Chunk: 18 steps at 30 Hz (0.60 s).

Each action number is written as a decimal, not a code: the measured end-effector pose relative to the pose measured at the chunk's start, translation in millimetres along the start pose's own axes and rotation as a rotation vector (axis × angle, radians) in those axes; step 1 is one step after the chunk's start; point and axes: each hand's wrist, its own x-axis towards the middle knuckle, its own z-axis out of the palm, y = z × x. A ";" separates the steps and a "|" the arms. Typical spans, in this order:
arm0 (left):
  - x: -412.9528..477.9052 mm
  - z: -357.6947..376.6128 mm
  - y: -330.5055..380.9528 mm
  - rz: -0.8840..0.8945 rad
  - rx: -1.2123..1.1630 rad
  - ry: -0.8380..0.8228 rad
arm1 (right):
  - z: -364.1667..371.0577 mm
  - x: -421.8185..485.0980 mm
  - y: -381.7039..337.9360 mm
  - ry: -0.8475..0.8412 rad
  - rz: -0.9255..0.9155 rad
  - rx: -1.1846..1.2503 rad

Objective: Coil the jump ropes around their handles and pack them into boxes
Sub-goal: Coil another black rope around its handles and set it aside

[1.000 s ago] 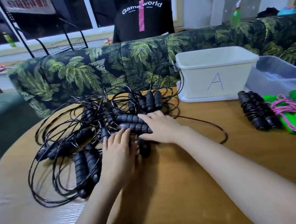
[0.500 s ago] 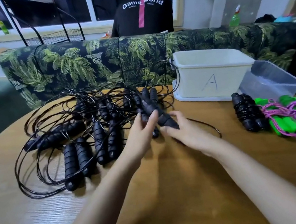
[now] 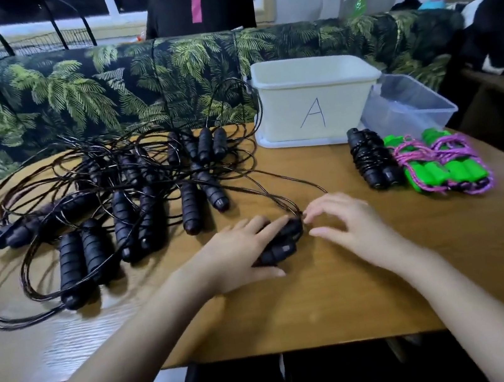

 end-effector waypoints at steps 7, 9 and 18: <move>-32.4 14.1 -11.6 -0.055 -0.111 0.146 | 30.3 -5.8 21.0 -0.114 -0.048 -0.070; -38.7 20.8 -19.2 -0.045 -0.213 0.190 | 32.1 -4.0 16.4 -0.146 -0.060 -0.134; -43.4 32.1 -23.2 -0.026 -0.294 0.275 | 30.3 -3.3 22.9 -0.145 -0.005 -0.061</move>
